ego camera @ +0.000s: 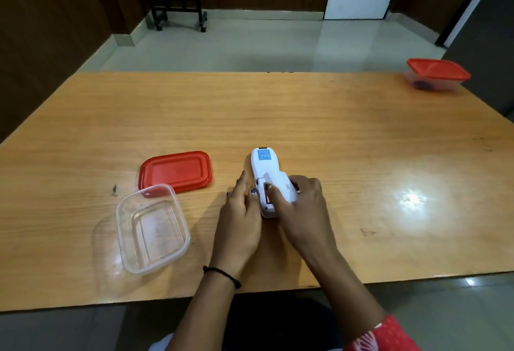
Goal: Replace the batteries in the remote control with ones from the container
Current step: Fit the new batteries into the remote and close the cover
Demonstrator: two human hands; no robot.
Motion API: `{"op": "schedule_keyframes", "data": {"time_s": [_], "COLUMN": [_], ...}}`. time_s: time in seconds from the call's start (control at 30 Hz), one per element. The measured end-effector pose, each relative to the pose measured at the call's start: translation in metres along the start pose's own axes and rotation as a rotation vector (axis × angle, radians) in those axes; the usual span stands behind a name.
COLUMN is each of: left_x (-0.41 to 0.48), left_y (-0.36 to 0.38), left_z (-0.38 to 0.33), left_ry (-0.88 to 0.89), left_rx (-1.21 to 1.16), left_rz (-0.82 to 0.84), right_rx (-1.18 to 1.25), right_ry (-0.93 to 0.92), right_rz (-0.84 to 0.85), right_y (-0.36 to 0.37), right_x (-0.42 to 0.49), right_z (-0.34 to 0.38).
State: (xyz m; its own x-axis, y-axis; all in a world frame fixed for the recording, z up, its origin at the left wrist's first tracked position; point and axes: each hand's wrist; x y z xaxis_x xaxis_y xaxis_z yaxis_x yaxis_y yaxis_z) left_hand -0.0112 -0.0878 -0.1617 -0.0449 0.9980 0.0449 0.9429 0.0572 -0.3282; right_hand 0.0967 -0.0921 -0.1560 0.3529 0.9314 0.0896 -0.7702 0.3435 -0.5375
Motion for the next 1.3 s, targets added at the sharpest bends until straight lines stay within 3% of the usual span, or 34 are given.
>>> {"op": "schedule_keyframes", "data": {"time_s": [0.27,0.6,0.73,0.8,0.9,1.1,1.3], "left_x": [0.003,0.006,0.006,0.007,0.003,0.009,0.008], "left_y": [-0.001,-0.004,-0.001,0.000,0.000,-0.008,-0.010], "left_z": [0.007,0.008,0.004,0.002,-0.008,-0.006,-0.005], "left_ry": [-0.066,-0.123,-0.127,-0.224,-0.425,-0.487,-0.452], "left_rx": [-0.074,-0.178,-0.296,-0.494,-0.854,-1.026,-1.133], "left_rz": [0.001,-0.051,-0.067,-0.024,0.159,0.188,0.256], "right_rx": [-0.087,-0.489,-0.332,-0.166,-0.039,-0.141,-0.206], "right_ry": [-0.022,-0.202,-0.118,-0.048,-0.124,-0.356,-0.448], "right_rz": [-0.049,-0.062,-0.003,0.063,0.143,0.191,0.072], "right_y": [0.008,0.031,0.019,0.008,0.000,-0.002,-0.004], "right_x": [0.000,-0.009,-0.005,-0.005,-0.014,-0.042,-0.044], "right_z": [-0.005,-0.005,-0.005,-0.006,-0.002,0.008,0.006]}}
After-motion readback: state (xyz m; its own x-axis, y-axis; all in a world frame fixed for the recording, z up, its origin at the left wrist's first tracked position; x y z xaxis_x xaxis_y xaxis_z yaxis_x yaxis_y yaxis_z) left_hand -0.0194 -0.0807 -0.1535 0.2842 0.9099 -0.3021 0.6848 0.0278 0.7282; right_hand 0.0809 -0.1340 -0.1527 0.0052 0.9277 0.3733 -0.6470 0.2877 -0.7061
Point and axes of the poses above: each hand's wrist, its own x-axis towards the middle knuckle, its own y-axis out of the palm, z = x × y, and after that the axes turned 2 degrees about -z, right-handed
